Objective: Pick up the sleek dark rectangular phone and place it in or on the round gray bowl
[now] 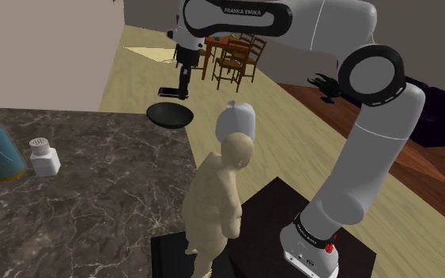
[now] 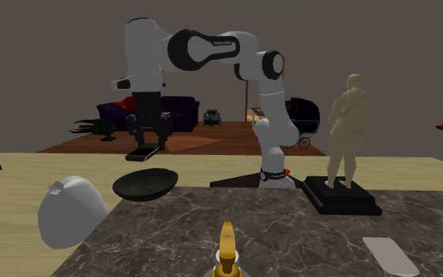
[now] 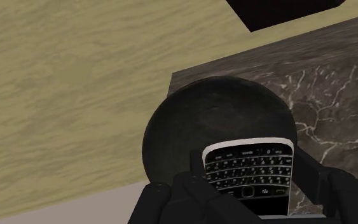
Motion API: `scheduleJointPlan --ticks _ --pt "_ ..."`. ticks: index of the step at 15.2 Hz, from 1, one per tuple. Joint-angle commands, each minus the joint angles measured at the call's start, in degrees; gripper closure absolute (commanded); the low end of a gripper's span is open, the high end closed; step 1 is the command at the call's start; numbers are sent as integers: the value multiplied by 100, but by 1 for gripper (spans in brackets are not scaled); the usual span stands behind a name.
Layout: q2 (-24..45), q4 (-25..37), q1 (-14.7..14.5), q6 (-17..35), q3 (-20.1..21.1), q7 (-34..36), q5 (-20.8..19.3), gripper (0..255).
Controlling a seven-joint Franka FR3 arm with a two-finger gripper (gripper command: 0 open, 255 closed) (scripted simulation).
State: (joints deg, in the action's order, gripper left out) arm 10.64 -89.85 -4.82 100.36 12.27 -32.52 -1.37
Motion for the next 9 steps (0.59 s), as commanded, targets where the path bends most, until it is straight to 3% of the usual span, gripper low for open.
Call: scheduleJointPlan --ticks 1,9 --pt "70 -28 22 99 -18 -46 -12 255" --pt "101 -603 30 705 -26 -44 -21 255"
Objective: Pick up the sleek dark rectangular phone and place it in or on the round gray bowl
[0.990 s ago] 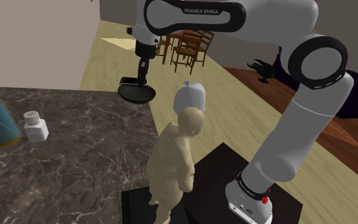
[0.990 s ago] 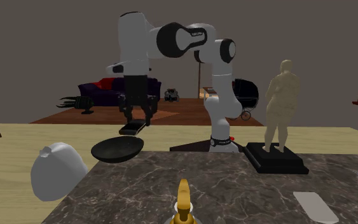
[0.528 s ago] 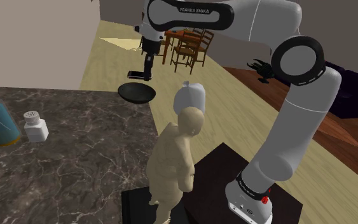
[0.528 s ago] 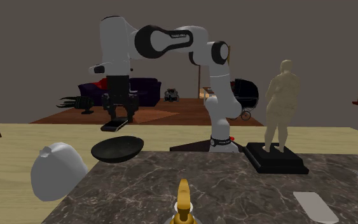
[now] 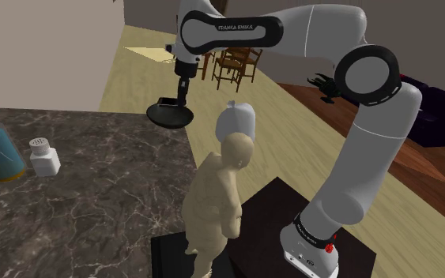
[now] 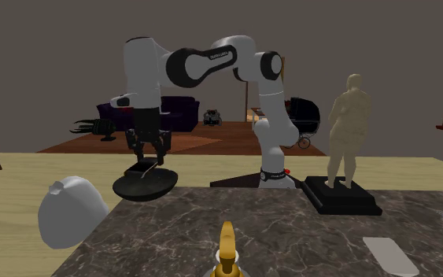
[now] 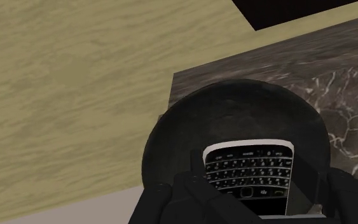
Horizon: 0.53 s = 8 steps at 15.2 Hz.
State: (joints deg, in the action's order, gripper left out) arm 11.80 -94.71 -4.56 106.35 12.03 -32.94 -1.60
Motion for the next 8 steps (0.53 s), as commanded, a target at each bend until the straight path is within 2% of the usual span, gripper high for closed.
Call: scheduleJointPlan --ticks 1,5,8 --pt "-5 -181 4 179 -2 -1 0 255" --pt "38 -401 4 441 -6 4 -11 255" --pt "40 -399 4 441 -6 4 -12 255"
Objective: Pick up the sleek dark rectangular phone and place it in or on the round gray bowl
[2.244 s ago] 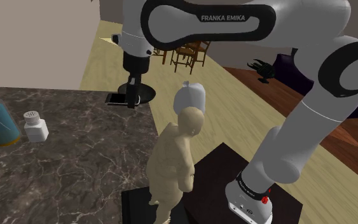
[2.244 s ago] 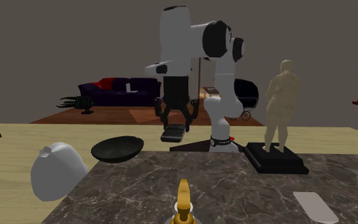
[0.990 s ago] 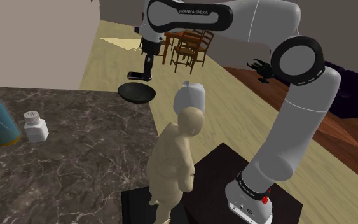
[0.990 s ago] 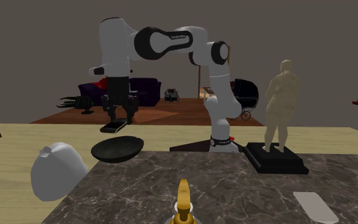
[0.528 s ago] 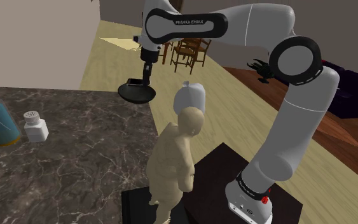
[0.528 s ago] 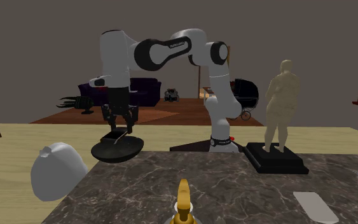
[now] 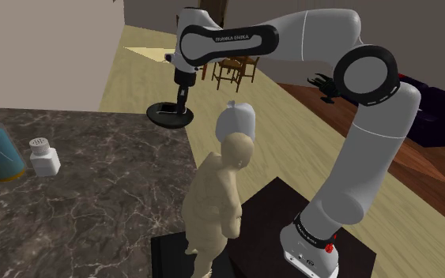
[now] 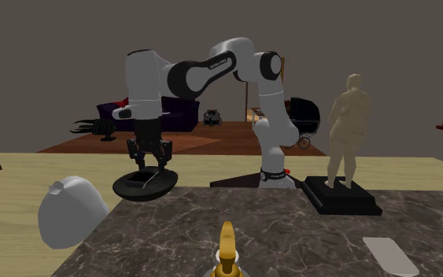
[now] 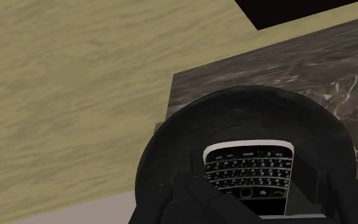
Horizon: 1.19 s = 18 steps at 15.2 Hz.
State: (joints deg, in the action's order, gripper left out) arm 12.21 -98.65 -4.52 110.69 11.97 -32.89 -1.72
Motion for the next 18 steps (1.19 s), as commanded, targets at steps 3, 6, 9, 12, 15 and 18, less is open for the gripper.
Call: scheduleJointPlan --ticks 3,6,9,12,15,18 --pt "-1 -5 0 7 0 0 0 255" --pt "-1 -6 0 7 0 0 0 0" --pt "-1 -5 0 7 0 0 0 0" --pt "-60 302 2 -359 3 -11 16 0" --pt "-87 612 1 -694 6 -17 23 0" --pt "-87 612 1 -694 6 -17 23 0"
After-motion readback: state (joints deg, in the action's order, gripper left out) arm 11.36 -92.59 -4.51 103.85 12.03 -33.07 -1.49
